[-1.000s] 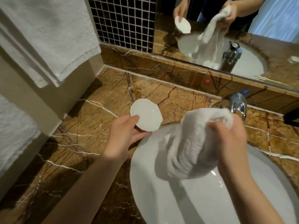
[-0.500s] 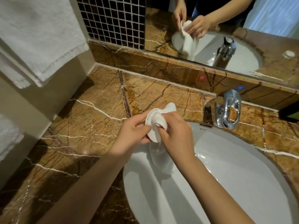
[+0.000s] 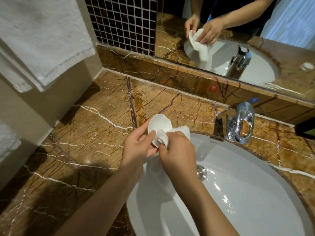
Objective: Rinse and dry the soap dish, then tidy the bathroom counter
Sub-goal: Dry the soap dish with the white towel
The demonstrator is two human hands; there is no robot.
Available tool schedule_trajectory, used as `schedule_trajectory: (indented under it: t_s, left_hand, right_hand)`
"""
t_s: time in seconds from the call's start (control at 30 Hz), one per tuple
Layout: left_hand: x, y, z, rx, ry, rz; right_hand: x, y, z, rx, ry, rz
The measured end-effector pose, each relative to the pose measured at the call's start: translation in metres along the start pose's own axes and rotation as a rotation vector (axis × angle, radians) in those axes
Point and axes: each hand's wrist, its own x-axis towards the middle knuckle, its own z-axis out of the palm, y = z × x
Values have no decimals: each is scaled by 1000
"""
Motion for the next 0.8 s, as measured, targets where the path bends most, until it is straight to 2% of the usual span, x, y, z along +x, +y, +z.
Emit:
schedule_trajectory:
  t_s: [0.2, 0.23, 0.3, 0.37, 0.47, 0.53, 0.67, 0.8]
  left_hand:
    - [1, 2, -10, 84, 32, -52]
    - [0, 4, -11, 81, 43, -70]
    - [0, 13, -15, 27, 64, -107]
    - [2, 24, -16, -3, 80, -144]
    - [5, 36, -12, 84, 13, -181]
    - [7, 40, -8, 132, -41, -201]
    - [11, 40, -9, 233, -125, -259]
    - [9, 27, -19, 452, -223, -134]
  right_hand:
    - [-16, 8, -10, 117, -101, -80]
    - [-19, 14, -14, 165, -88, -67]
    - [-22, 29, -26, 217, 40, -21]
    - [-20, 39, -38, 190, 113, -67]
    - [-13, 39, -46, 88, -46, -266]
    - [-9, 38, -45, 19, -67, -322]
    - [-7, 44, -44, 161, -15, -298]
    - [-1, 48, -46, 336, -72, -198]
